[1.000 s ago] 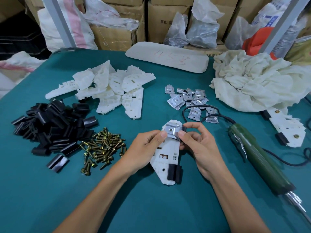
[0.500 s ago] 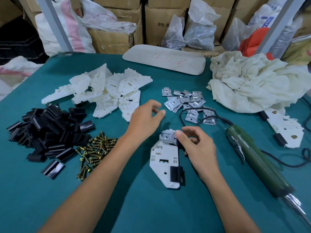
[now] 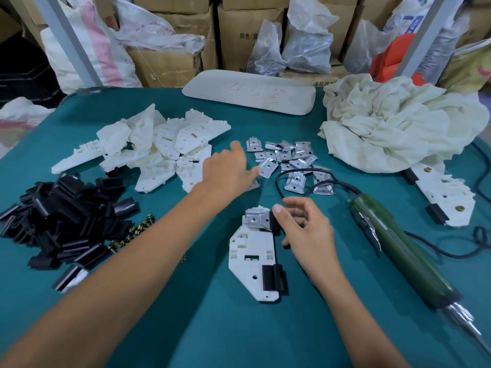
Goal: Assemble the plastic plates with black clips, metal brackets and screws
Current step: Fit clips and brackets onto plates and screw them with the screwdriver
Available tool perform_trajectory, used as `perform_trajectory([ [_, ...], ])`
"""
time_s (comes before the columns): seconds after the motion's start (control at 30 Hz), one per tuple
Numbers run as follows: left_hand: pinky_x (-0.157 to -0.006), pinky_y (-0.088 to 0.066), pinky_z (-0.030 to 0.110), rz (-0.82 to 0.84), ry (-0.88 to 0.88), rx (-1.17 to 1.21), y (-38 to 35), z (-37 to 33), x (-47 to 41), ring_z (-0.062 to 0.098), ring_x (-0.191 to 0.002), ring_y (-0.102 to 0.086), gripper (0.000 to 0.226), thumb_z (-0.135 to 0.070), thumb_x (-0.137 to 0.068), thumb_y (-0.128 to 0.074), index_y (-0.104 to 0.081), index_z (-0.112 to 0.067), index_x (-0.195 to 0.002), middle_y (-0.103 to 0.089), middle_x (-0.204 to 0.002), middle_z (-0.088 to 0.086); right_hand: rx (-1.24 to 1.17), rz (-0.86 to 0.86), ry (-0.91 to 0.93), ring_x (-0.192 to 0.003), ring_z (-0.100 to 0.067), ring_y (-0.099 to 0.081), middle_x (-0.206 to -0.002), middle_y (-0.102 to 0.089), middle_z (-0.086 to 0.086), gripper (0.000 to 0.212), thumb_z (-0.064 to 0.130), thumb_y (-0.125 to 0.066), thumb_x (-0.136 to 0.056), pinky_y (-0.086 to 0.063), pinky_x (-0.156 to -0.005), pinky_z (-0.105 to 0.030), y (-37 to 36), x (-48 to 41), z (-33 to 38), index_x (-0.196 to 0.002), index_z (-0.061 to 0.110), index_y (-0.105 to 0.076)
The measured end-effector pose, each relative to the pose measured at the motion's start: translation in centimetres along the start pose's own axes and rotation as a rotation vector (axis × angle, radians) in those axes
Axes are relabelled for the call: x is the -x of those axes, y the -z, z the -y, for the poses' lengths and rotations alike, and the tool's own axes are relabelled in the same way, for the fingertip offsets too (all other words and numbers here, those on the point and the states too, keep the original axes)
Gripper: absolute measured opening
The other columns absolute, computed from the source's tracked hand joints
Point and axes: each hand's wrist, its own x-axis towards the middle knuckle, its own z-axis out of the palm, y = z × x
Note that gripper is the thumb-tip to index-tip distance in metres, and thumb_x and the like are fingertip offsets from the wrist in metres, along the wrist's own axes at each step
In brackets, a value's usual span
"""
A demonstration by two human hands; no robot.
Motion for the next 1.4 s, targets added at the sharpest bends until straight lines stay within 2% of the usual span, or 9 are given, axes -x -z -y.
perform_trajectory([
  [0.13,-0.077,-0.045,0.037,0.161,-0.113,0.220,1.7,3.8,1.0,0.029,-0.101,-0.057,0.034,-0.028,-0.095,-0.053,-0.048,-0.019,-0.127,-0.067,-0.096,0.002,-0.001,0.003,-0.003,-0.064,-0.013,-0.060,-0.089,-0.068,0.006,0.012,0.033,-0.072,-0.094,-0.049,-0.051,-0.018,0.0,-0.1,0.1,-0.104,0.028,-0.066],
  [0.27,-0.094,-0.038,0.033,0.463,-0.376,0.210,2.2,4.4,1.0,0.019,-0.125,-0.038,0.065,-0.008,-0.081,-0.065,-0.043,-0.030,-0.139,-0.055,-0.133,-0.008,-0.022,0.001,-0.011,-0.062,-0.012,-0.059,-0.087,-0.066,0.005,0.010,0.030,-0.070,-0.095,-0.050,-0.052,-0.019,0.0,0.1,0.0,-0.104,0.026,-0.067],
  [0.4,-0.081,-0.036,0.032,0.395,-0.358,0.182,2.1,5.2,1.4,0.018,-0.114,-0.047,0.062,-0.023,-0.079,-0.072,-0.043,-0.032,-0.133,-0.064,-0.112,-0.012,-0.016,0.007,-0.013,-0.056,-0.012,-0.061,-0.086,-0.067,0.007,0.009,0.031,-0.070,-0.096,-0.050,-0.054,-0.020,0.2,0.2,0.0,-0.104,0.029,-0.066],
  [0.5,-0.080,-0.047,0.035,0.382,-0.258,0.276,3.6,6.4,3.4,0.015,-0.105,-0.057,0.062,-0.032,-0.075,-0.079,-0.043,-0.033,-0.125,-0.065,-0.099,-0.017,0.011,0.037,-0.012,-0.055,-0.012,-0.064,-0.090,-0.068,0.009,0.007,0.033,-0.069,-0.096,-0.052,-0.057,-0.021,0.7,0.4,0.2,-0.102,0.033,-0.066],
  [0.6,-0.087,-0.052,0.033,0.362,-0.203,0.434,6.0,6.8,7.0,0.004,-0.096,-0.062,0.066,-0.044,-0.069,-0.083,-0.043,-0.040,-0.122,-0.066,-0.096,-0.018,0.039,0.088,-0.030,-0.061,-0.011,-0.067,-0.093,-0.068,0.002,0.006,0.027,-0.068,-0.097,-0.059,-0.063,-0.032,1.9,1.1,0.1,-0.100,0.033,-0.067],
  [0.7,-0.086,-0.051,0.021,0.420,-0.271,0.505,8.3,5.9,11.4,-0.007,-0.096,-0.060,0.070,-0.056,-0.064,-0.079,-0.041,-0.052,-0.122,-0.063,-0.102,-0.026,0.029,0.155,-0.079,-0.058,-0.016,-0.065,-0.079,-0.069,-0.002,0.007,0.026,-0.066,-0.095,-0.057,-0.057,-0.033,3.3,2.9,-0.2,-0.093,0.030,-0.071],
  [0.8,-0.084,-0.048,0.014,0.478,-0.351,0.454,8.9,4.4,14.4,-0.007,-0.101,-0.057,0.071,-0.051,-0.070,-0.081,-0.036,-0.054,-0.126,-0.061,-0.102,-0.027,0.069,0.240,-0.155,-0.052,-0.020,-0.062,-0.072,-0.070,-0.003,0.019,0.018,-0.063,-0.099,-0.054,-0.051,-0.031,4.4,4.9,-0.5,-0.089,0.030,-0.074],
  [1.0,-0.086,-0.045,0.023,0.490,-0.435,0.428,7.7,2.6,15.7,0.001,-0.096,-0.058,0.072,-0.048,-0.076,-0.080,-0.031,-0.050,-0.130,-0.061,-0.105,-0.023,0.086,0.323,-0.273,-0.059,-0.021,-0.065,-0.070,-0.070,-0.003,0.021,0.006,-0.057,-0.098,-0.058,-0.058,-0.033,4.2,6.6,0.0,-0.097,0.018,-0.074],
  [1.4,-0.090,-0.049,0.026,0.482,-0.400,0.523,5.7,2.3,16.1,-0.002,-0.100,-0.059,0.071,-0.048,-0.075,-0.081,-0.035,-0.052,-0.129,-0.064,-0.108,-0.023,-0.057,0.326,-0.322,-0.067,-0.017,-0.072,-0.072,-0.074,-0.005,0.008,0.009,-0.069,-0.095,-0.059,-0.066,-0.024,3.4,6.9,0.6,-0.096,0.014,-0.075],
])
